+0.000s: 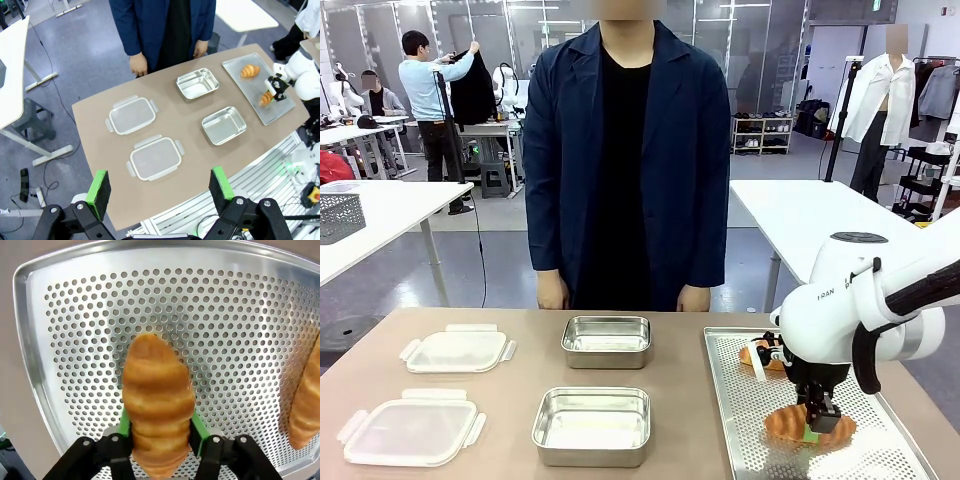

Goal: Place the bread into the airtight container.
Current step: Pick up a Butter Roll and place it into an empty Airtight Container.

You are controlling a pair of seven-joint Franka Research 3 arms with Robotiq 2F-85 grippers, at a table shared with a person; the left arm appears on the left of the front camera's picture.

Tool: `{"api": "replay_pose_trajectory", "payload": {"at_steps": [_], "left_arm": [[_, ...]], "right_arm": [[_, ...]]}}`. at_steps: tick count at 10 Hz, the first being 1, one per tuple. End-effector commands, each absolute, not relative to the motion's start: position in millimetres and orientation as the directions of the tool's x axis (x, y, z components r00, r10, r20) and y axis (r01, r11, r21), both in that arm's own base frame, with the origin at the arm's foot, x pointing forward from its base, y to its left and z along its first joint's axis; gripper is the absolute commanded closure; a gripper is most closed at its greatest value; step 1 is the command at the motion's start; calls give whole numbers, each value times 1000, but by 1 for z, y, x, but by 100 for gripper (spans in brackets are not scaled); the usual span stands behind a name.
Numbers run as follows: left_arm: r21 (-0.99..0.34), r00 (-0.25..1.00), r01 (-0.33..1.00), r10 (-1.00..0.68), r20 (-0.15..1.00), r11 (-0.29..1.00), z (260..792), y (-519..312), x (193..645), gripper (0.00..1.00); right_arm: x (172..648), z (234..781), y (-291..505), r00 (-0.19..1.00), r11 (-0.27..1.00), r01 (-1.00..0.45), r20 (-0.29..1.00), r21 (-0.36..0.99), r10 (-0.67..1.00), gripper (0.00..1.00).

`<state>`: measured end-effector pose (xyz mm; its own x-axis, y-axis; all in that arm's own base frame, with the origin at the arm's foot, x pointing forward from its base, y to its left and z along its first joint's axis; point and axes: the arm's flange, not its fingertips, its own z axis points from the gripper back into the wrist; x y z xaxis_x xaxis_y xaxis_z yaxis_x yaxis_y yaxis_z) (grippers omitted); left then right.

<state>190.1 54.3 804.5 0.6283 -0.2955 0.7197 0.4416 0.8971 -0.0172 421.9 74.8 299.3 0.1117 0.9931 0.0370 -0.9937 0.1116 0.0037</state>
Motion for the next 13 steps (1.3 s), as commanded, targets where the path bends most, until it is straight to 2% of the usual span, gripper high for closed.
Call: {"api": "replay_pose_trajectory", "payload": {"at_steps": [1, 3, 7, 9, 10, 11, 13], "left_arm": [[-16, 624, 449, -300, 721, 893, 805, 53, 190, 0], [-16, 624, 449, -300, 721, 893, 805, 53, 190, 0], [-16, 624, 449, -300, 721, 893, 805, 53, 190, 0], [-16, 624, 449, -300, 721, 893, 805, 53, 190, 0], [-16, 624, 449, -300, 721, 893, 805, 53, 190, 0], [-16, 624, 449, -300, 721, 893, 805, 53, 190, 0], [-16, 624, 449, -300, 721, 893, 805, 53, 190, 0]], "right_arm": [[417, 303, 68, 106, 105, -994, 45, 29, 993, 65], [416, 324, 73, 123, 122, -992, 20, 15, 992, 65], [409, 413, 118, 118, 118, -991, 5, -71, 993, 65], [405, 443, 180, 102, 94, -989, -59, -117, 993, 65], [403, 456, 211, 86, 80, -988, -39, -131, 996, 65], [402, 465, 241, 56, 54, -992, -14, -110, 998, 65], [403, 465, 303, 4, 1, -997, -49, -72, 999, 65]]}}
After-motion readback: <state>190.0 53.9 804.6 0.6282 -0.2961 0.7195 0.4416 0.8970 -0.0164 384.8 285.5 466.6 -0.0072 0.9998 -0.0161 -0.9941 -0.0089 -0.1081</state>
